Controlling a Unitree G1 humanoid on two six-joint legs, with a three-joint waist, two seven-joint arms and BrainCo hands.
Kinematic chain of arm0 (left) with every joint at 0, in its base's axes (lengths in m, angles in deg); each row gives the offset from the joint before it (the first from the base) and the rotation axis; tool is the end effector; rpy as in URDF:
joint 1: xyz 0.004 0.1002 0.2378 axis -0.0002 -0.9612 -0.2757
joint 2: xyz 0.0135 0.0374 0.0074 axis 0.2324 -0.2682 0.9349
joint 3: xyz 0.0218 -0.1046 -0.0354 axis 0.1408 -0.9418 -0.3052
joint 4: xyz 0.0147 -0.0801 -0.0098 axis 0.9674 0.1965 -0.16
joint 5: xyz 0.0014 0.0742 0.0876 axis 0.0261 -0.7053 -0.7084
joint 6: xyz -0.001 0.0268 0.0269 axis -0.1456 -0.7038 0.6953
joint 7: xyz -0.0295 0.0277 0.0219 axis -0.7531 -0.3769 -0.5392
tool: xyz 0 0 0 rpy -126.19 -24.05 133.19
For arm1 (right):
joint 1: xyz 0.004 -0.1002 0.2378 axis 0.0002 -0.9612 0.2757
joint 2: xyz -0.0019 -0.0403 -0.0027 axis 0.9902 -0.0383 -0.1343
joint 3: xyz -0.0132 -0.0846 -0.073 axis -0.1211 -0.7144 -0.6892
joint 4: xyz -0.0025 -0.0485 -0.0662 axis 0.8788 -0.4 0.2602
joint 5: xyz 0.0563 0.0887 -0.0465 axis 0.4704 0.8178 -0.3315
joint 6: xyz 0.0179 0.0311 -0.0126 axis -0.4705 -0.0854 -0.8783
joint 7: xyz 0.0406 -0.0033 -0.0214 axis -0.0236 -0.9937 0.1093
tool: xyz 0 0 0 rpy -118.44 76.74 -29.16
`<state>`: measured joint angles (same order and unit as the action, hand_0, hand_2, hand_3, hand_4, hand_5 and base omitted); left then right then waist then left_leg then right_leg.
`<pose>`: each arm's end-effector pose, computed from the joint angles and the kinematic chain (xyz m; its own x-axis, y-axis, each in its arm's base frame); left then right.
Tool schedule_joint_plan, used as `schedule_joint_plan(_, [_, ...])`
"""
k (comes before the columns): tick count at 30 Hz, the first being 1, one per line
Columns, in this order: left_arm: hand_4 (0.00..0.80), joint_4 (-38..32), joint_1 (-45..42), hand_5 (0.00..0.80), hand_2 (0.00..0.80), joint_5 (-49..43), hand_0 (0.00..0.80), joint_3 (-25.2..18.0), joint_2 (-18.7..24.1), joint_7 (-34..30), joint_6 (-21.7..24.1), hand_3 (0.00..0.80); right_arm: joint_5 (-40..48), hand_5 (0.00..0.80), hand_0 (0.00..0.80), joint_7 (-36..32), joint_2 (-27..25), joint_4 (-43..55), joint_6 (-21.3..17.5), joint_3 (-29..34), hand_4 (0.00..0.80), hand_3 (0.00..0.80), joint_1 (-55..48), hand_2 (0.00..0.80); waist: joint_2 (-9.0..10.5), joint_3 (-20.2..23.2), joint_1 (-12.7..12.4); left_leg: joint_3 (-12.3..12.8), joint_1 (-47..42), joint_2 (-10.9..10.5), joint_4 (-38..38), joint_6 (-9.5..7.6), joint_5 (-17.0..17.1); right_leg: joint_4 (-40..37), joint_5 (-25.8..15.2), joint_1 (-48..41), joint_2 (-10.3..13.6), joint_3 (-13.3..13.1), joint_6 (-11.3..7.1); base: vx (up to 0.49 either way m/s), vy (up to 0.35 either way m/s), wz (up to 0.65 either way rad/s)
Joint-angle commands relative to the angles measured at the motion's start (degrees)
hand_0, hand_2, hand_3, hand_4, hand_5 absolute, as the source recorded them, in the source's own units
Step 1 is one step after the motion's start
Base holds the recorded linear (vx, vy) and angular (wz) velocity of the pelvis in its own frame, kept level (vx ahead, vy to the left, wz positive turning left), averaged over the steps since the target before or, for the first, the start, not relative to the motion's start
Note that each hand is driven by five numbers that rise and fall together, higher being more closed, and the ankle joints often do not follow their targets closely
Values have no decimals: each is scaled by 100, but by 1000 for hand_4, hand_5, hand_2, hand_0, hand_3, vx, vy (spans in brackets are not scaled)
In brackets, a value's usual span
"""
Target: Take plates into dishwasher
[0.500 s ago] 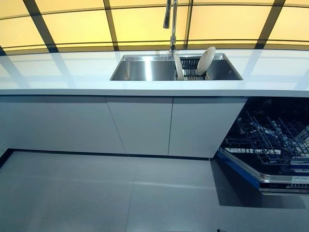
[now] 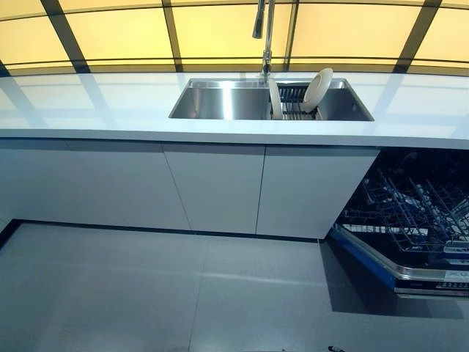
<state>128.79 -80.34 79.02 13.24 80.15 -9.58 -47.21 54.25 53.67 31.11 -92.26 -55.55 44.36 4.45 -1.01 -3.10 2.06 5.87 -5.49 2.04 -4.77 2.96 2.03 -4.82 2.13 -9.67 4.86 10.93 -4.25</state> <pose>0.0545 0.2244 -0.1413 0.1785 0.0811 -0.9806 0.0668 0.9933 0.0944 0.0558 -0.2278 -0.1408 0.2572 -0.2246 -0.9399 -0.1971 0.9400 -0.2785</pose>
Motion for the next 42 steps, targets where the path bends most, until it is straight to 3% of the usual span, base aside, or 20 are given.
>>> schedule_joint_plan(1, [0, 228, 384, 0, 0, -130, 0, -196, 70, -62, -34, 0, -98, 0, 0, -64, -32, -163, -1, -142, 0, 0, 177, 0, 190, -95, -153, -98, -147, -454, 81, -465, -464, 365, -68, 425, -305, 68, 21, 29, -30, 0])
schedule_joint_plan(7, [0, 245, 436, 0, 0, -56, 0, -191, 78, 34, -62, 0, -41, 0, 0, -18, -31, -136, 7, -153, 0, 0, 226, 0, 186, -134, -121, -135, -113, -430, 181, -513, -502, 659, 99, 521, -356, 9, 92, -2, -22, 0])
schedule_joint_plan(13, [0, 274, 506, 0, 0, 160, 0, -268, 82, 290, -96, 0, 46, 0, 0, -30, -65, -120, 68, -169, 0, 0, 315, 0, 279, -258, -74, -252, -22, -369, 863, -525, -811, 947, 294, 563, -425, -143, 288, 25, -105, 3])
schedule_joint_plan(15, [0, 321, 489, 0, 0, 350, 0, -373, 50, 458, -104, 0, -36, 0, 0, -34, -76, -114, 87, -174, 0, 0, 334, 0, 409, -299, -91, -233, 191, -330, 1586, -474, -954, 960, 299, 523, -374, -186, 383, 57, -130, 0])
schedule_joint_plan(18, [0, 420, 409, 0, 0, 279, 0, -577, 16, 486, 15, 0, 90, 0, 0, -2, -166, -107, 105, -208, 0, 0, 338, 0, 581, -520, -218, -289, 1444, -337, 3937, -481, -591, 1110, 292, 553, -341, -322, 626, 19, -163, -11])
schedule_joint_plan(19, [0, 443, 376, 0, 0, 302, 0, -607, 1, 479, 33, 0, 10, 0, 0, -27, -198, -93, 180, -201, 0, 0, 339, 0, 572, -627, -271, -291, 2014, -365, 4445, -452, -271, 1181, 310, 537, -405, -422, 704, 80, -120, -18])
schedule_joint_plan(21, [0, 502, 320, 0, 0, 410, 0, -645, -46, 519, 52, 0, -32, 0, 0, 5, -230, -161, 237, -235, 0, 0, 342, 0, 393, -805, -427, -250, 2564, -528, 4076, -304, 209, 1261, 417, 366, -631, -622, 721, 196, -18, -11])
schedule_joint_plan(22, [0, 518, 261, 0, 0, 482, 0, -655, -43, 527, 39, 0, -39, 0, 0, -24, -228, -217, 199, -241, 0, 0, 356, 0, 277, -841, -490, -166, 2492, -355, 3175, -204, 512, 1205, 454, 249, -770, -682, 677, 294, 35, -12])
schedule_joint_plan(23, [0, 524, 238, 0, 0, 476, 0, -656, -27, 511, 27, 0, -59, 0, 0, -48, -225, -241, 179, -217, 0, 0, 365, 0, 215, -854, -523, -165, 2465, -236, 2776, -134, 742, 1171, 483, 178, -836, -689, 666, 378, 54, -26])
schedule_joint_plan(25, [0, 563, 174, 0, 0, 518, 0, -657, -13, 522, -41, 0, 37, 0, 0, -16, -204, -242, 261, -194, 0, 0, 379, 0, 64, -885, -697, -438, 2412, -73, 1504, 120, 1432, 1138, 621, -170, -931, -755, 577, 450, 98, -44])
schedule_joint_plan(26, [0, 572, 157, 0, 0, 581, 0, -696, -32, 548, -76, 0, 114, 0, 0, -6, -215, -239, 324, -171, 0, 0, 395, 0, 26, -867, -773, -586, 2429, -66, 1144, 148, 1488, 1156, 711, -310, -915, -840, 542, 452, 144, -44])
schedule_joint_plan(27, [0, 567, 149, 0, 0, 667, 0, -707, -50, 543, -121, 0, 180, 0, 0, -1, -233, -242, 383, -143, 0, 0, 408, 0, 2, -834, -817, -656, 2425, -72, 939, 136, 1464, 1203, 854, -430, -884, -927, 535, 403, 162, -30])
schedule_joint_plan(28, [0, 561, 149, 0, 0, 667, 0, -761, -67, 512, -177, 0, 211, 0, 0, 53, -235, -275, 430, -96, 0, 0, 428, 0, 7, -763, -821, -577, 2319, -77, 768, 65, 1158, 1277, 956, -489, -799, -947, 473, 372, 164, -37])
schedule_joint_plan(29, [0, 555, 146, 0, 0, 663, 0, -771, -72, 479, -198, 0, 171, 0, 0, 98, -213, -281, 472, -54, 0, 0, 409, 0, 7, -700, -804, -469, 2285, -50, 748, 38, 1093, 1330, 1043, -570, -725, -972, 442, 362, 162, -48])
schedule_joint_plan(31, [0, 518, 136, 0, 0, 661, 0, -796, -46, 501, -158, 0, 129, 0, 0, 134, -187, -270, 537, 26, 0, 0, 343, 0, 32, -623, -781, -472, 2277, -69, 951, -46, 871, 1418, 1155, -662, -584, -999, 380, 313, 106, -46])
schedule_joint_plan(33, [0, 412, 124, 0, 0, 556, 0, -809, 44, 488, -201, 0, -186, 0, 0, 46, -162, -141, 494, 71, 0, 0, 237, 0, 89, -553, -764, -336, 2290, -59, 1310, -67, 574, 1463, 1245, -776, -406, -839, 290, 305, 44, -20])
schedule_joint_plan(35, [0, 346, 209, 0, 0, 595, 0, -743, 125, 566, -234, 0, -363, 0, 0, -22, -170, -113, 384, 1, 0, 0, 236, 0, 101, -531, -743, -123, 2321, 7, 1469, -82, 499, 1459, 1273, -771, -313, -689, 267, 200, 8, -18])
schedule_joint_plan(37, [0, 360, 273, 0, 0, 556, 0, -707, 148, 525, -207, 0, -464, 0, 0, -20, -175, -91, 245, -65, 0, 0, 284, 0, 114, -500, -774, -83, 2374, 6, 1535, -110, 487, 1339, 1256, -834, -256, -604, 244, 149, -10, -26])
schedule_joint_plan(42, [0, 378, 259, 0, 0, 586, 0, -652, 70, 507, -184, 0, -429, 0, 0, 27, -162, -38, 344, -208, 0, 0, 360, 0, 112, -479, -859, -71, 2549, 30, 1595, -74, 505, 966, 1167, -876, -216, -599, 230, 88, -12, -4])
